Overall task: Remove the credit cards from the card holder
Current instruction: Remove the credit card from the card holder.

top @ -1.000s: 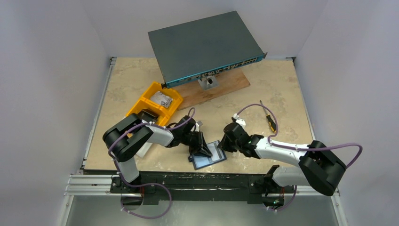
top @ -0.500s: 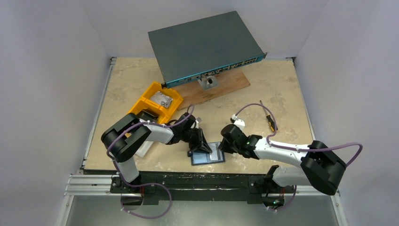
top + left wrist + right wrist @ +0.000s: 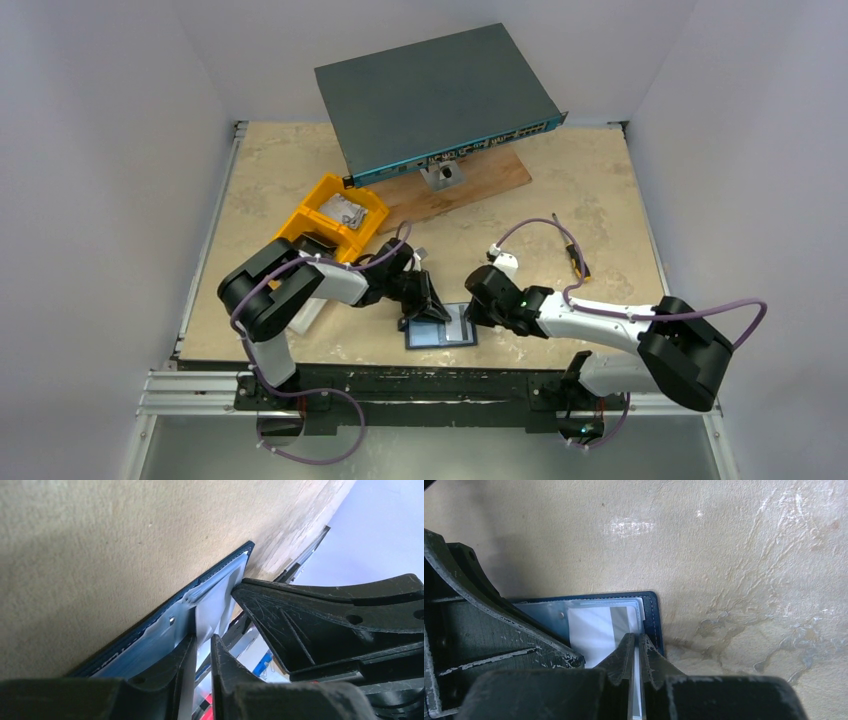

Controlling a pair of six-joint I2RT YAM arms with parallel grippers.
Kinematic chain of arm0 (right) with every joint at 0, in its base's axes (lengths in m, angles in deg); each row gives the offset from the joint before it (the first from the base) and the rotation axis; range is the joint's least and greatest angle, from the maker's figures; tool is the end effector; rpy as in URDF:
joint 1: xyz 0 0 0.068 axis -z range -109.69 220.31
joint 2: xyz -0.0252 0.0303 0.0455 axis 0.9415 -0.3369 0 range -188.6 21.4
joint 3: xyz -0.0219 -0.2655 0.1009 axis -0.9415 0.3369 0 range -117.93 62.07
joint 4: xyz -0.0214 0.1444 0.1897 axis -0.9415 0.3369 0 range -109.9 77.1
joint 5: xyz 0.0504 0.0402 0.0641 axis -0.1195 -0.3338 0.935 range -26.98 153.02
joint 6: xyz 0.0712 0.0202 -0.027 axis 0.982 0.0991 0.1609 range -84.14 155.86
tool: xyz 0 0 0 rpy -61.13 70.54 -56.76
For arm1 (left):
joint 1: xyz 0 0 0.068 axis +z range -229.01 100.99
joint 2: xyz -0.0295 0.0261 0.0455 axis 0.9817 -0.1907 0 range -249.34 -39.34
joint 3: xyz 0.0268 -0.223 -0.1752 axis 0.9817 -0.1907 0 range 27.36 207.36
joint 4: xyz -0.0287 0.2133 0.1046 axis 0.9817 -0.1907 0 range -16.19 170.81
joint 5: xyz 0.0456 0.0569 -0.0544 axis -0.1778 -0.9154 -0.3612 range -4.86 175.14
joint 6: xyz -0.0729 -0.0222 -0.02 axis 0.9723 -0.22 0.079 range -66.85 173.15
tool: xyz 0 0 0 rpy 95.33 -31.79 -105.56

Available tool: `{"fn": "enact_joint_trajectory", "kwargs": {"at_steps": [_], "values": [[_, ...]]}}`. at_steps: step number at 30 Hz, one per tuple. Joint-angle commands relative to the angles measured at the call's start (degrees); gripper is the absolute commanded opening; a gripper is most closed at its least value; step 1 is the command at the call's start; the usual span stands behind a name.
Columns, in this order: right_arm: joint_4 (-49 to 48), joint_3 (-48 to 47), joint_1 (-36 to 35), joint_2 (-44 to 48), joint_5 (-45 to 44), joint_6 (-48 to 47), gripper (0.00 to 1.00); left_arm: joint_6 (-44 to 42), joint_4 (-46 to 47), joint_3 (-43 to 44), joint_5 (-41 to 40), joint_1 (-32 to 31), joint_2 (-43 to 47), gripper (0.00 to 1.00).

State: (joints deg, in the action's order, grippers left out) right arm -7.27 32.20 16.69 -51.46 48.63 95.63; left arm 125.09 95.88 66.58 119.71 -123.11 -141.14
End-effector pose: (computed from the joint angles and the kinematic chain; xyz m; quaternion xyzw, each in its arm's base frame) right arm 0.1441 0.1672 0.1556 0.0877 0.9444 0.1794 0.2610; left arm 0.2026 -0.2497 0.1198 0.1096 -0.8897 0.4402 0.0517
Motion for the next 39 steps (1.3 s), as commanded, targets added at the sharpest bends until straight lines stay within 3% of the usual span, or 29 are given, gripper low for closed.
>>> {"fn": "enact_joint_trajectory", "kwargs": {"at_steps": [1, 7, 21, 30, 39], "values": [[3.50, 1.32, -2.37, -2.77, 7.17, 1.38, 0.00, 4.18, 14.44, 1.24, -1.69, 0.15, -0.95, 0.12], [3.33, 2.37, -2.36, -2.67, 8.08, 3.00, 0.00, 6.60, 19.07, -0.26, -1.09, 0.24, -2.04, 0.00], [4.57, 7.11, 5.83, 1.77, 6.76, 1.06, 0.00, 2.71, 17.98, -6.22, -0.36, 3.68, 0.32, 0.00], [4.93, 7.41, 6.87, 2.19, 6.40, 0.74, 0.00, 1.39, 18.22, -7.54, 0.79, 4.76, 0.19, 0.00], [5.11, 7.14, 7.09, 2.46, 5.81, 0.96, 0.00, -4.21, 8.75, -7.43, -1.96, 5.33, 3.56, 0.00]]}}
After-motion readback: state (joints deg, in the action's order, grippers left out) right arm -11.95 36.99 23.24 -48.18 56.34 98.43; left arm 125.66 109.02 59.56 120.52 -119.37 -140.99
